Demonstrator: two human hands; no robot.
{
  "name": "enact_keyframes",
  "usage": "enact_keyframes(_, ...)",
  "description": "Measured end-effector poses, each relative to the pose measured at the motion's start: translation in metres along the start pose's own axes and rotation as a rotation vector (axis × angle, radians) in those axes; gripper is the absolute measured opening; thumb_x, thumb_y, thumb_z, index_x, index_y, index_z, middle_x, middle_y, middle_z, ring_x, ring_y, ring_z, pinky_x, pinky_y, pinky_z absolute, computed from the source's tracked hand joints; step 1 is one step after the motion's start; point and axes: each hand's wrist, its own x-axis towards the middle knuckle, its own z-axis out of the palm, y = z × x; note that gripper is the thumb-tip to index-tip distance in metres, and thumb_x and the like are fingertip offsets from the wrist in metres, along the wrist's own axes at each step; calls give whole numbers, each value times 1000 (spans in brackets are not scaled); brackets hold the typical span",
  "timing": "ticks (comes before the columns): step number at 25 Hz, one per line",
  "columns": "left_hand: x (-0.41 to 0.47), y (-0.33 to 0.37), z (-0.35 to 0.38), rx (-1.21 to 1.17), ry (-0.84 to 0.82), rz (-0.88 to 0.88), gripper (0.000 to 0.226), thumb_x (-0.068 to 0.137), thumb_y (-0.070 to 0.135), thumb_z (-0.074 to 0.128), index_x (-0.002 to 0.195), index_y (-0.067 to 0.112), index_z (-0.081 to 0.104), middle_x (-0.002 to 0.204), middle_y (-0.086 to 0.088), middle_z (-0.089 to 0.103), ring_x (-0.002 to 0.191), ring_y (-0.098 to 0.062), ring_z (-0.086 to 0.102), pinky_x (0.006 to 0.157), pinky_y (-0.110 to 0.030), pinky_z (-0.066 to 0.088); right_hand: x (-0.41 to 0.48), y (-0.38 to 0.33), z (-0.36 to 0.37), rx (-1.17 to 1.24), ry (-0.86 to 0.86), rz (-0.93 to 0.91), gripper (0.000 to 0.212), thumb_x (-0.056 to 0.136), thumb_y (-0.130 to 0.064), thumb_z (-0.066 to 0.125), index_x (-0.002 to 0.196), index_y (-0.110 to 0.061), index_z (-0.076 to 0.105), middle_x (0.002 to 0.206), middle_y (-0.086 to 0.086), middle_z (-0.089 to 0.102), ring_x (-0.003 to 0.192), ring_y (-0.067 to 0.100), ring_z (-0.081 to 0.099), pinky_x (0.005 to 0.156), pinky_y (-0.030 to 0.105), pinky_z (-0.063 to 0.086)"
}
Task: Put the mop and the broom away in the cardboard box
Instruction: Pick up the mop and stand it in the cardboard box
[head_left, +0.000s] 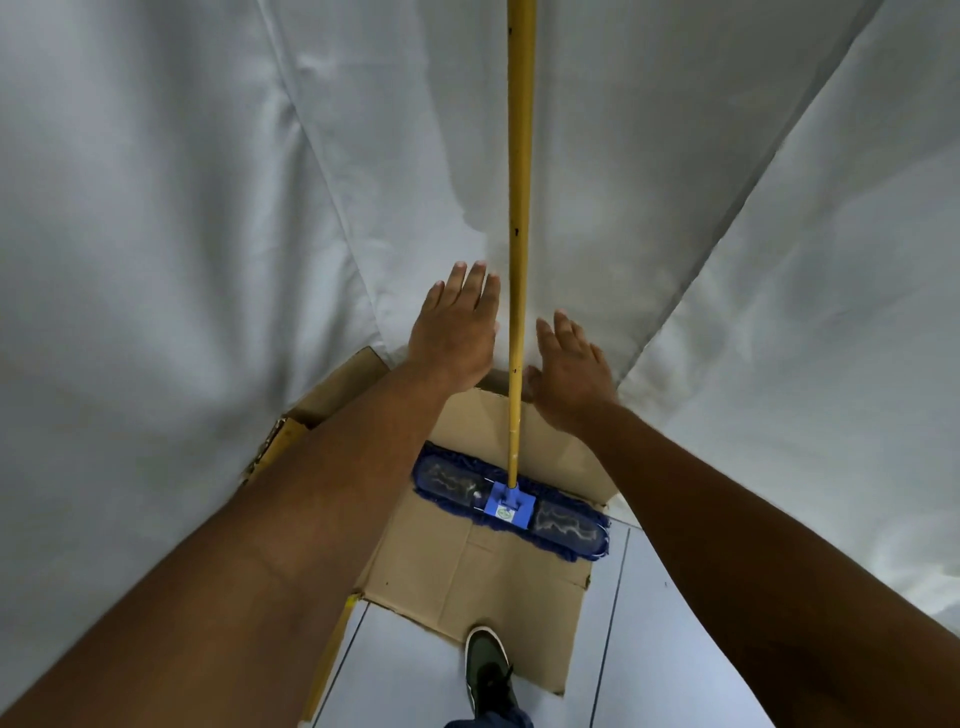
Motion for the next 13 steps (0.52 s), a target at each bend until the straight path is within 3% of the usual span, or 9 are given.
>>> enact_keyframes(6, -23, -7, -44, 74, 219, -61, 68, 99, 41, 29, 150, 6, 0, 161, -15, 3, 148, -31, 0, 117, -41, 2, -18, -1, -44, -215, 226, -48, 67, 98, -42, 32, 150, -10, 5, 160, 13, 2, 145, 29, -3, 114, 45, -1)
enact_keyframes(13, -44, 27, -152, 128, 480, -34, 67, 100, 41, 24, 150, 4, 1, 161, -16, 5, 148, -32, 2, 119, -42, 5, -52, 5, -169, -328, 495, -23, 67, 98, -44, 24, 149, -9, 0, 160, 13, -2, 145, 28, -9, 115, 43, -5)
